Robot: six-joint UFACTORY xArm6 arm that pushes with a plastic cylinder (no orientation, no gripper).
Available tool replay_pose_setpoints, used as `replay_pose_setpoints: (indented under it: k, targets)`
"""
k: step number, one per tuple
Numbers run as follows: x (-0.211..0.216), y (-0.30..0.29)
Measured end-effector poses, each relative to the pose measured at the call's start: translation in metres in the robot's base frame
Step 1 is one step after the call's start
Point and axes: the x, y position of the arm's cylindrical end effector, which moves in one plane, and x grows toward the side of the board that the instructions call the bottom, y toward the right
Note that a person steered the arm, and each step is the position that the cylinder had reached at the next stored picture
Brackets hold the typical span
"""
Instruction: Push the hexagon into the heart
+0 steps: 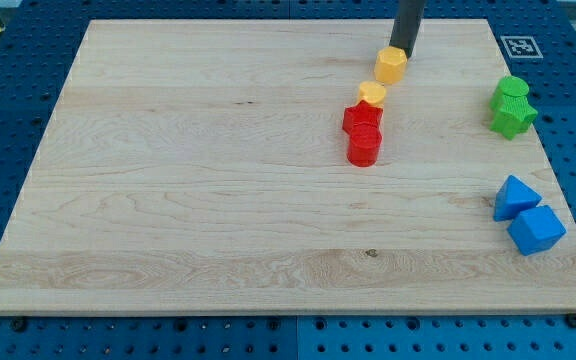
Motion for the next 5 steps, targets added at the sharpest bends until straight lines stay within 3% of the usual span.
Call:
replay_pose_setpoints:
  k: [1, 2, 5]
  targets:
    - [0.008, 0.034]
    - [0.038, 0.021]
    - [0.002, -0.023]
